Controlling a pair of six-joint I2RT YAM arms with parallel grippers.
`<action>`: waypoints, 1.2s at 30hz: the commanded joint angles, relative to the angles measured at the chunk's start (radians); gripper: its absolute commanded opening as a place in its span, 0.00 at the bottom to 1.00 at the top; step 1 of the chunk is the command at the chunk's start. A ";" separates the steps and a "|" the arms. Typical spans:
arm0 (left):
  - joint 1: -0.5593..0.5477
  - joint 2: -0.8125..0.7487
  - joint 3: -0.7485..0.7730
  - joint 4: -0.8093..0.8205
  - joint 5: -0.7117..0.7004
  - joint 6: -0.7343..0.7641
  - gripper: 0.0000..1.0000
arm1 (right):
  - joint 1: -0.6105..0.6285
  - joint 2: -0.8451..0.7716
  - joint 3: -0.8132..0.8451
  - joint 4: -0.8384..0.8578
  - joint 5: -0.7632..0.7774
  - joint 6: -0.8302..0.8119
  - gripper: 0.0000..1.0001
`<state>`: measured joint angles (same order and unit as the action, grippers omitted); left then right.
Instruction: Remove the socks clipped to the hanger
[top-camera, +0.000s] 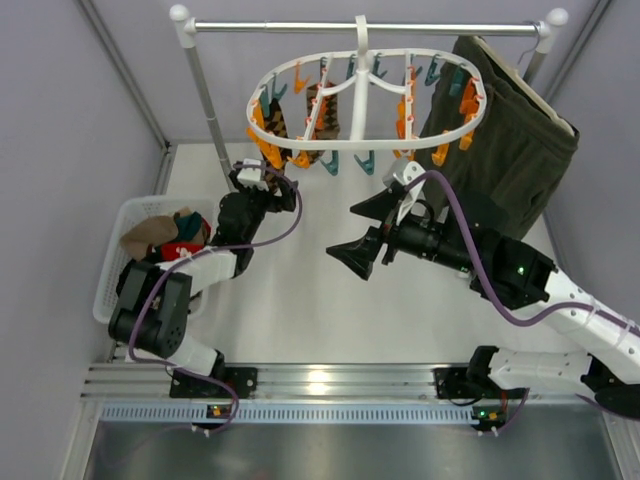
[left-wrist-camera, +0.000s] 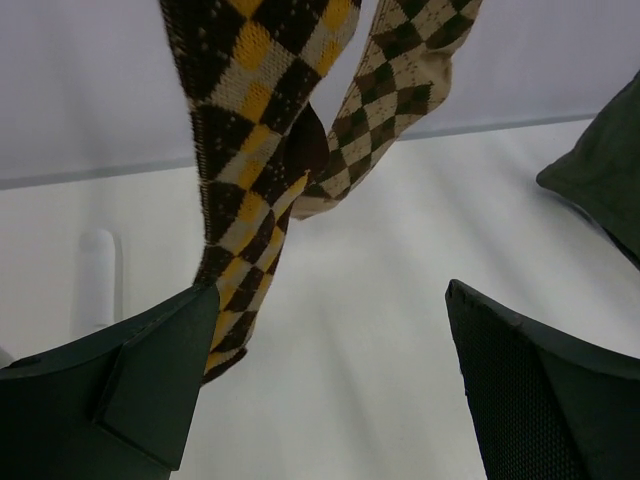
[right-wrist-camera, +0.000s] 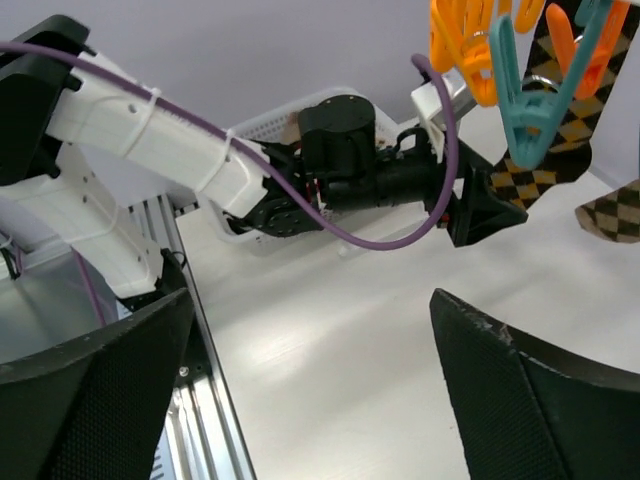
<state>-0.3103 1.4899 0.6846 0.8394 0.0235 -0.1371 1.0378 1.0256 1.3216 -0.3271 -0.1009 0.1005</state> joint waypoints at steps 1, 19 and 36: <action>0.000 0.073 0.073 0.156 -0.013 0.031 0.98 | -0.009 -0.038 -0.009 0.049 -0.016 -0.005 0.99; 0.017 0.418 0.392 0.204 -0.062 0.128 0.98 | -0.009 -0.078 -0.067 0.043 -0.066 -0.065 0.99; 0.031 0.567 0.624 0.224 -0.004 0.260 0.98 | -0.009 -0.062 -0.067 0.037 -0.082 -0.090 1.00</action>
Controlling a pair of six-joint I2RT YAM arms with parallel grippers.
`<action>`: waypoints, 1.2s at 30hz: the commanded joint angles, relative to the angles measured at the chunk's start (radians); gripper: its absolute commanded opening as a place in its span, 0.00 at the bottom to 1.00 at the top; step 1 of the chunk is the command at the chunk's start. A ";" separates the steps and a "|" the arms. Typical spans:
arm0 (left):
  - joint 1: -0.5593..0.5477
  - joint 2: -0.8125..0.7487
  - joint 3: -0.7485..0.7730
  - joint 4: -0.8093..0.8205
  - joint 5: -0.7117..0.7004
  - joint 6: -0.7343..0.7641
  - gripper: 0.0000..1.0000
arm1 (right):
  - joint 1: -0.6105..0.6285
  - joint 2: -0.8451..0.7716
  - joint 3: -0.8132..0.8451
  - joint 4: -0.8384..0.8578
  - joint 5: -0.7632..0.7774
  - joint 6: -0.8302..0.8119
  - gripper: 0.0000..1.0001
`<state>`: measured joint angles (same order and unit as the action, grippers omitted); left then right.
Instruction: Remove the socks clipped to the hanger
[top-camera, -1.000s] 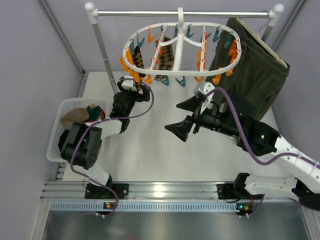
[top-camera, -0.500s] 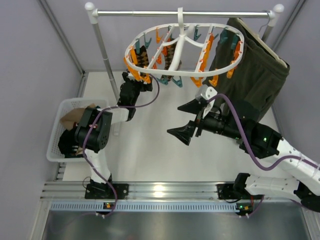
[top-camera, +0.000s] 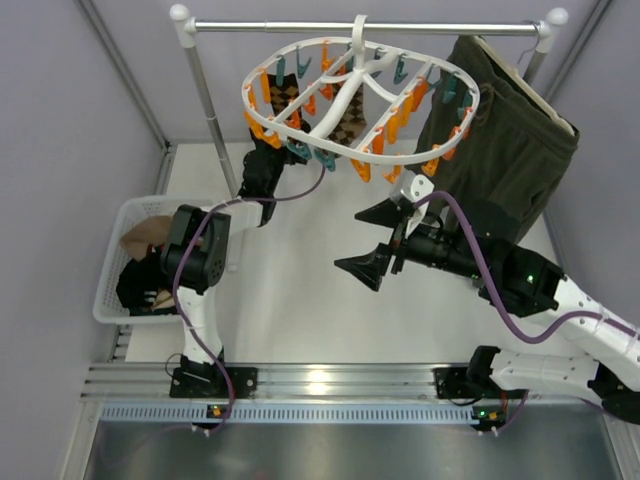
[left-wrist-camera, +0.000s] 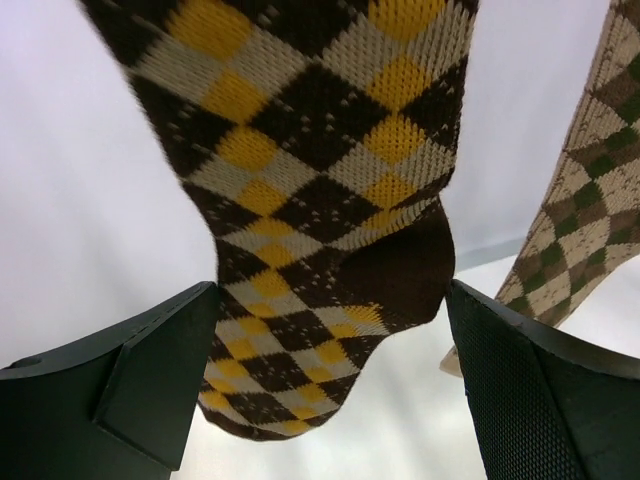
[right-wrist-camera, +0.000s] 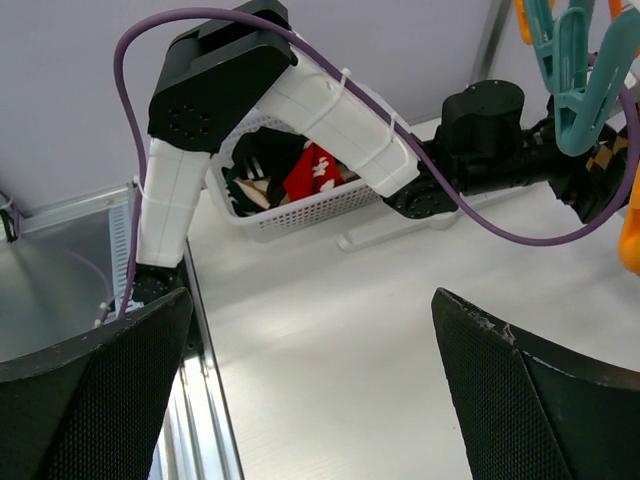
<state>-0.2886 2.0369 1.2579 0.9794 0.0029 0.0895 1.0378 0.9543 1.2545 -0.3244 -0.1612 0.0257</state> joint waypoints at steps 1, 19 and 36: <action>0.011 0.025 0.057 0.087 0.023 0.026 0.98 | -0.009 0.015 0.000 0.035 -0.024 -0.017 1.00; 0.016 0.201 0.267 0.116 0.186 -0.060 0.22 | -0.009 0.026 -0.003 0.033 -0.026 -0.053 1.00; -0.043 -0.137 -0.103 0.156 -0.290 -0.138 0.00 | -0.008 -0.025 -0.015 0.074 -0.015 0.003 0.99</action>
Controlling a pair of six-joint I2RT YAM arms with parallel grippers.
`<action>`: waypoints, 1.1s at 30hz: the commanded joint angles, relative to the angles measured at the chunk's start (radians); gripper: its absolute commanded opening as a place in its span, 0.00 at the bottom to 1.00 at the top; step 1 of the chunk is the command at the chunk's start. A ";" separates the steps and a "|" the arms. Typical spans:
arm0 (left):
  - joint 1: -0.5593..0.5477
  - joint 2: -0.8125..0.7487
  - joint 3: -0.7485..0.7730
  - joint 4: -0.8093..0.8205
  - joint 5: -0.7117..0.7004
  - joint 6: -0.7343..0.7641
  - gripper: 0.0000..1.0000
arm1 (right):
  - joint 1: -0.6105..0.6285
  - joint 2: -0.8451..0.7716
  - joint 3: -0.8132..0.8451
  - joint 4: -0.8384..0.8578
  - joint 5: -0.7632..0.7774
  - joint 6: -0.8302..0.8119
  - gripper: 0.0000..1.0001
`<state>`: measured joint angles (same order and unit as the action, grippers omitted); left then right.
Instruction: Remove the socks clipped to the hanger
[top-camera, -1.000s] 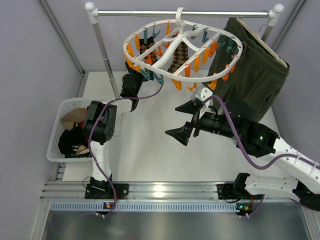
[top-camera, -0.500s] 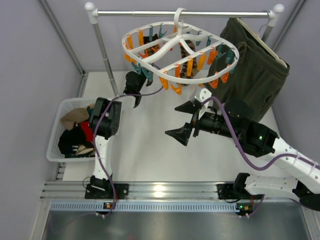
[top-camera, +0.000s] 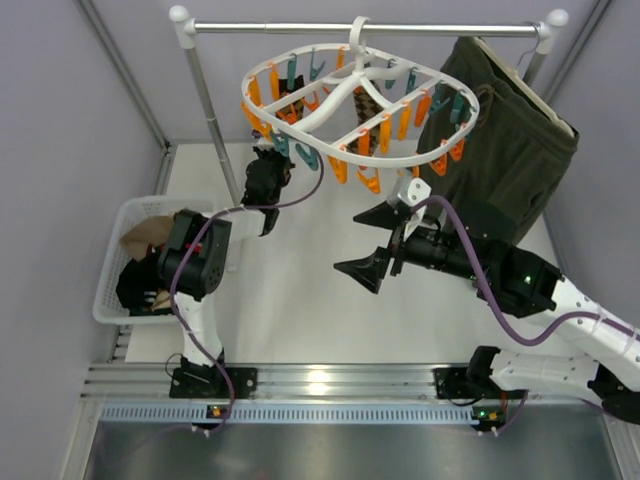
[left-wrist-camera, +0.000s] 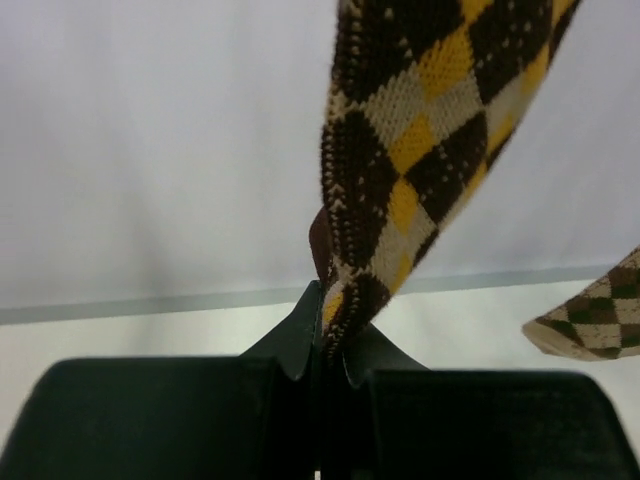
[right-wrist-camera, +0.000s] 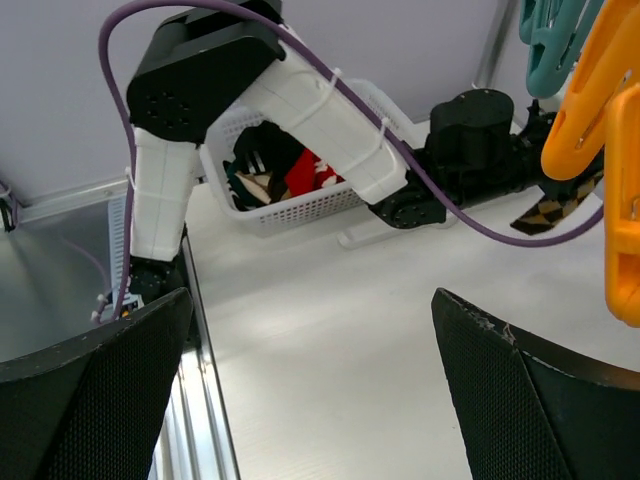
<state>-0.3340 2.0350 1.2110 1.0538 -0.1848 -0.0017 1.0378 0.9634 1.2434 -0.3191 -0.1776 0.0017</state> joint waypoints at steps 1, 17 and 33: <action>0.003 -0.156 -0.080 0.081 -0.110 -0.050 0.00 | -0.007 -0.037 -0.005 0.071 0.000 0.032 0.99; -0.042 -0.635 -0.527 0.080 -0.401 -0.158 0.00 | -0.008 -0.098 0.037 0.014 0.093 0.084 0.99; -0.066 -1.104 -0.746 -0.072 -0.417 -0.210 0.00 | -0.009 -0.045 0.238 -0.162 0.268 0.150 0.99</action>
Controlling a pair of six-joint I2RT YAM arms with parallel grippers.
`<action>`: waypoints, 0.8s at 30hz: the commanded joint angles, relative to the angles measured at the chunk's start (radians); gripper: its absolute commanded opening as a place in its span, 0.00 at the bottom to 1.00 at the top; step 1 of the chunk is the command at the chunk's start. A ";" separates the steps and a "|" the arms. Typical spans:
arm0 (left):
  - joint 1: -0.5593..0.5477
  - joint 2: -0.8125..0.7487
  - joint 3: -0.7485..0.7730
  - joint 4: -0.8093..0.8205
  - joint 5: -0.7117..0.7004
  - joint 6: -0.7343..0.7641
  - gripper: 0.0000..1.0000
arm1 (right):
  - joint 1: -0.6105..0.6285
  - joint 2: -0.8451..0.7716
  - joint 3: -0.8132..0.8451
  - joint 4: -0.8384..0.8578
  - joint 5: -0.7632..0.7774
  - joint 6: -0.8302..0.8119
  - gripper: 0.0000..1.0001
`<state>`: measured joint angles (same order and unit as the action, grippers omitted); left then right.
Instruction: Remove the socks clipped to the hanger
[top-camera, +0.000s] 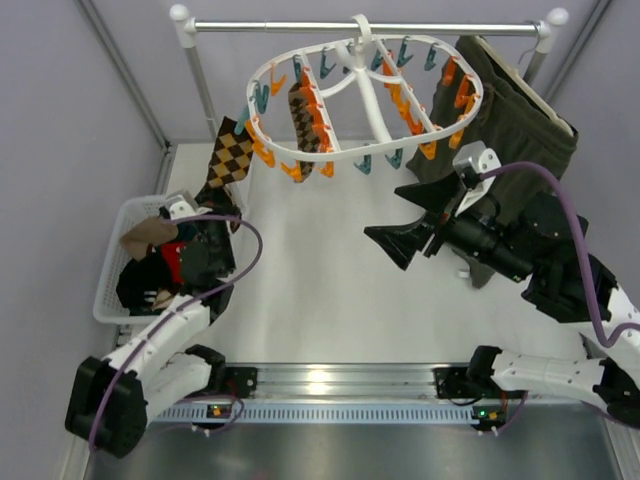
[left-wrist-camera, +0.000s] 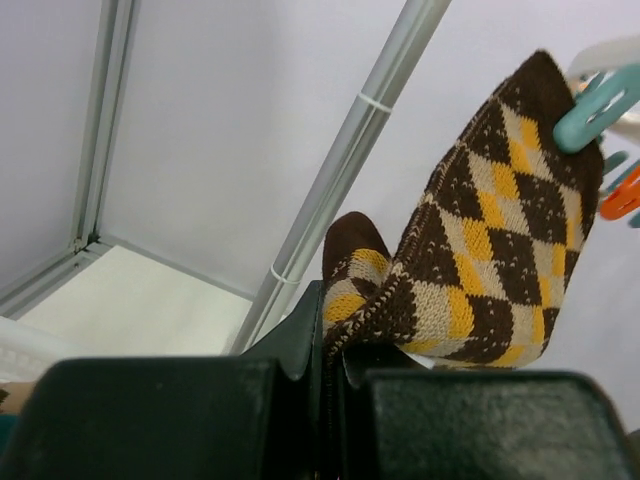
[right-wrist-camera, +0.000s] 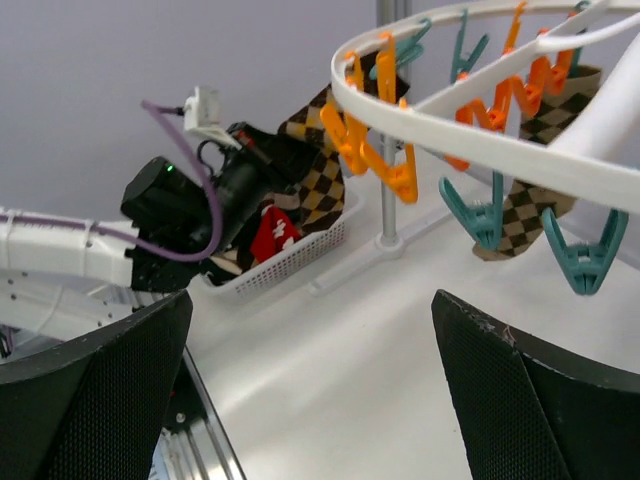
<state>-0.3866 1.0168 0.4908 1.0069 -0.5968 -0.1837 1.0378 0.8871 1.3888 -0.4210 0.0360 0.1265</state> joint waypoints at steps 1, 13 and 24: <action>-0.021 -0.139 -0.029 -0.046 0.005 -0.028 0.00 | -0.009 0.061 0.137 -0.074 0.061 0.025 0.99; -0.355 -0.337 -0.078 -0.194 -0.103 0.130 0.00 | -0.009 0.226 0.403 -0.239 0.061 0.028 1.00; -0.612 -0.397 -0.179 -0.192 0.140 0.174 0.00 | -0.009 0.375 0.529 -0.288 -0.031 0.068 1.00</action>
<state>-0.9607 0.6102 0.3069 0.7918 -0.5571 -0.0303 1.0374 1.2312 1.8668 -0.6865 0.0502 0.1677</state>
